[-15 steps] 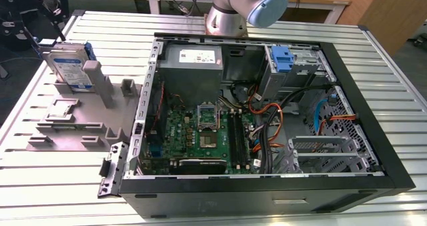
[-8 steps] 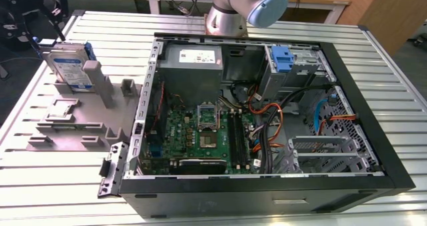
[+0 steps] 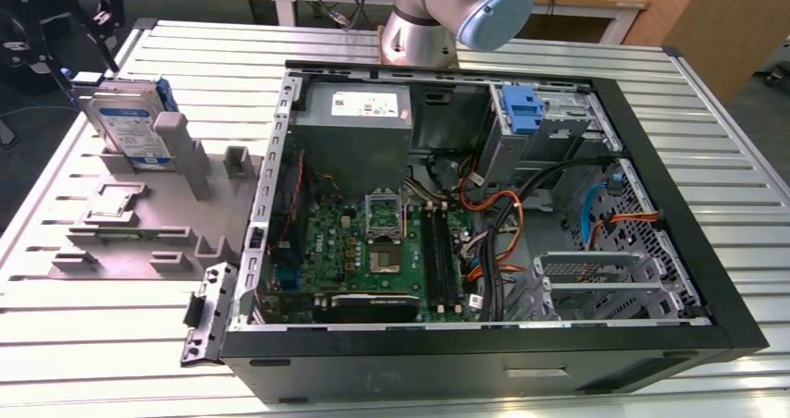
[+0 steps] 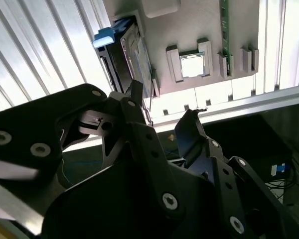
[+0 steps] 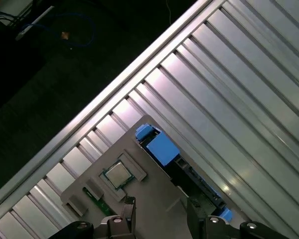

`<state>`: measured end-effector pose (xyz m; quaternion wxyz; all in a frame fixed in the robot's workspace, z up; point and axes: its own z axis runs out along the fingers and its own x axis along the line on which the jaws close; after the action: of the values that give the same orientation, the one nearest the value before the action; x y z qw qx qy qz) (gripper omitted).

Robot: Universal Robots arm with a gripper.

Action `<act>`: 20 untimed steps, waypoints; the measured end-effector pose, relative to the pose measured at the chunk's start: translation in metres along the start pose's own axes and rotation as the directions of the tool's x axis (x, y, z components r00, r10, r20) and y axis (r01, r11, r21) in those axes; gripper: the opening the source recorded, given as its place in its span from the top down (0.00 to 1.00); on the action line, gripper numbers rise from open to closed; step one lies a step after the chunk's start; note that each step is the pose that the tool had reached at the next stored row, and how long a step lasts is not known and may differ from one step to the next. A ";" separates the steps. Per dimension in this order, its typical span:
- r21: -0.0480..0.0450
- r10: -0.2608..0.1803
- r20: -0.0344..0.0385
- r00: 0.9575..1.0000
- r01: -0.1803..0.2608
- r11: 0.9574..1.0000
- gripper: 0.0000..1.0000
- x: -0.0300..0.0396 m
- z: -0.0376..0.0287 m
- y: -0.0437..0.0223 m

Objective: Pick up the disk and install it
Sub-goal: 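Pick up the disk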

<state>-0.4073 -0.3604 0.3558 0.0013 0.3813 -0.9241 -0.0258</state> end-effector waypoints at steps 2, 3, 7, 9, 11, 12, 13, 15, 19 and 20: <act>-0.001 -0.034 -0.002 0.999 0.034 0.999 0.47 0.0000 -0.0001 0.0000; -0.001 -0.052 -0.003 0.999 0.052 0.999 0.47 0.0000 0.0000 0.0000; -0.003 -0.125 -0.006 0.992 0.125 0.992 0.47 0.0000 0.0001 0.0000; -0.003 -0.160 -0.008 0.987 0.160 0.987 0.47 0.0000 0.0004 0.0000; -0.004 -0.196 -0.009 0.981 0.196 0.981 0.47 0.0000 0.0007 0.0000; -0.003 -0.200 -0.009 0.980 0.200 0.980 0.47 0.0000 0.0012 0.0007; -0.001 -0.200 -0.007 0.980 0.200 0.980 0.47 0.0004 0.0018 0.0024; 0.003 -0.201 -0.005 0.980 0.201 0.980 0.47 0.0016 0.0032 0.0066; 0.005 -0.202 -0.003 0.979 0.202 0.979 0.47 0.0030 0.0058 0.0148; 0.007 -0.203 -0.002 0.979 0.203 0.979 0.47 0.0034 0.0076 0.0200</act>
<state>-0.4240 -0.3483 0.3492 -0.0019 0.4735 -0.8805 -0.0224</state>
